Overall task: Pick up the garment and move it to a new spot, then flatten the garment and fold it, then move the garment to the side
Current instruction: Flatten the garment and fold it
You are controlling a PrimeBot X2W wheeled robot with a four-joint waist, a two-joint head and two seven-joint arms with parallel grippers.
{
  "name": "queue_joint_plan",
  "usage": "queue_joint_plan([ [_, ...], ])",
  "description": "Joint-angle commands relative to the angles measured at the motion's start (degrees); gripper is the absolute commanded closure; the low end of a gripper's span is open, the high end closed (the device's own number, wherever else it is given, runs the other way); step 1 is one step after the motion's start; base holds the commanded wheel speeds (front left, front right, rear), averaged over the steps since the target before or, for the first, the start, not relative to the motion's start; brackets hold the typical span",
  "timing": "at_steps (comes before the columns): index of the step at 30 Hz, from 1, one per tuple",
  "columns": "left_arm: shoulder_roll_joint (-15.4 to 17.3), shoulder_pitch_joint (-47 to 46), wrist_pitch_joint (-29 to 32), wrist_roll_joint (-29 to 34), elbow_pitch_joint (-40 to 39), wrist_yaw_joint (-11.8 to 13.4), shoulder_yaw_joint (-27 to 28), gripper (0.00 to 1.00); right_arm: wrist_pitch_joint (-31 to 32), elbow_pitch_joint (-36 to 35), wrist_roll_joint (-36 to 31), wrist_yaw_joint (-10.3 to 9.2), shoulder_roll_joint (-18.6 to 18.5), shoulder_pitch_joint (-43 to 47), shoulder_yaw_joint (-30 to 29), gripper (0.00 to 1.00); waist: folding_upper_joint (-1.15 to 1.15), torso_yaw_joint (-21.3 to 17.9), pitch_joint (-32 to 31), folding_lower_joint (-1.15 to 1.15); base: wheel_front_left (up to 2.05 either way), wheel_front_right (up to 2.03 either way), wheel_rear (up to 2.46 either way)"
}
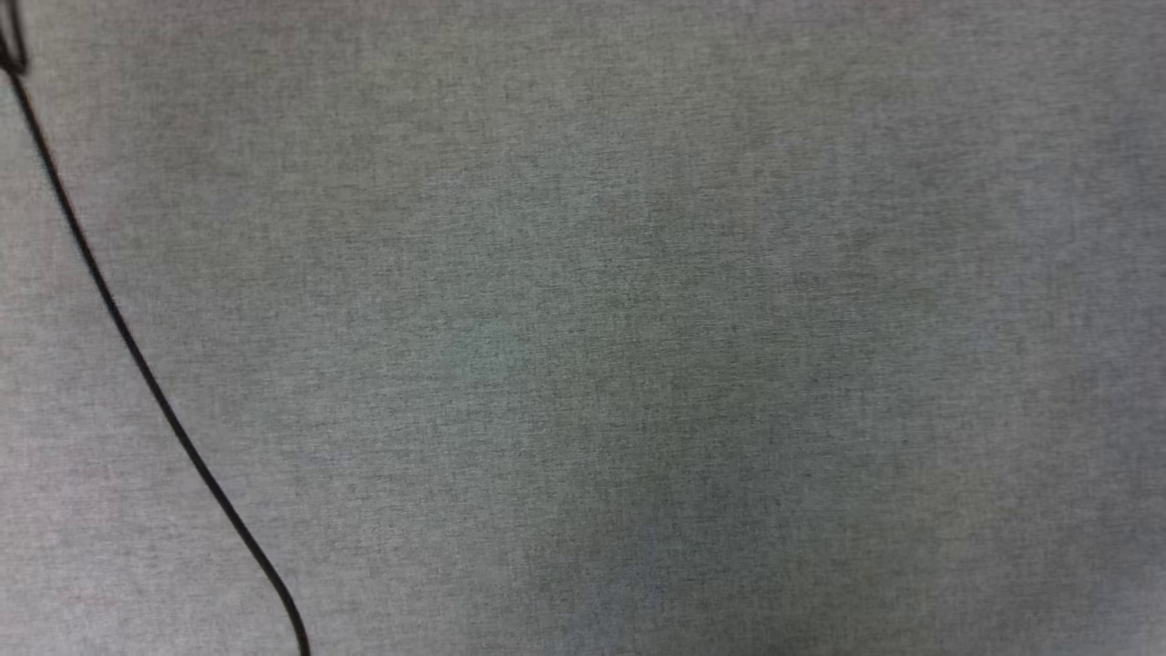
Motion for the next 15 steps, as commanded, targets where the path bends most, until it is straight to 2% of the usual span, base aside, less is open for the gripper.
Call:
queue_joint_plan([
  [1, -0.07, 1.26, -0.64, -0.37, 0.43, -0.44, 0.22, 1.00, -1.02, 0.76, 0.69, -0.08, -0.22, 0.21, 0.25, 1.00, 0.00, 0.34, 0.03, -0.01, 0.00, 0.00, 0.00],
  [8, -2.29, 10.65, -4.04, -3.46, 3.97, -3.09, 0.15, 1.00, -5.48, 5.54, 5.32, -0.08, -1.01, 8.00, 3.92, 1.00, 0.00, 1.53, -3.52, -0.01, 0.00, 0.00, 0.00],
  [15, -3.43, 25.71, -7.97, -6.28, 5.60, -4.92, 0.14, 1.00, -8.30, 7.17, 11.35, -0.09, -1.23, 22.86, 8.58, 1.00, 0.00, 1.72, -11.96, -0.01, 0.00, 0.00, 0.00],
])
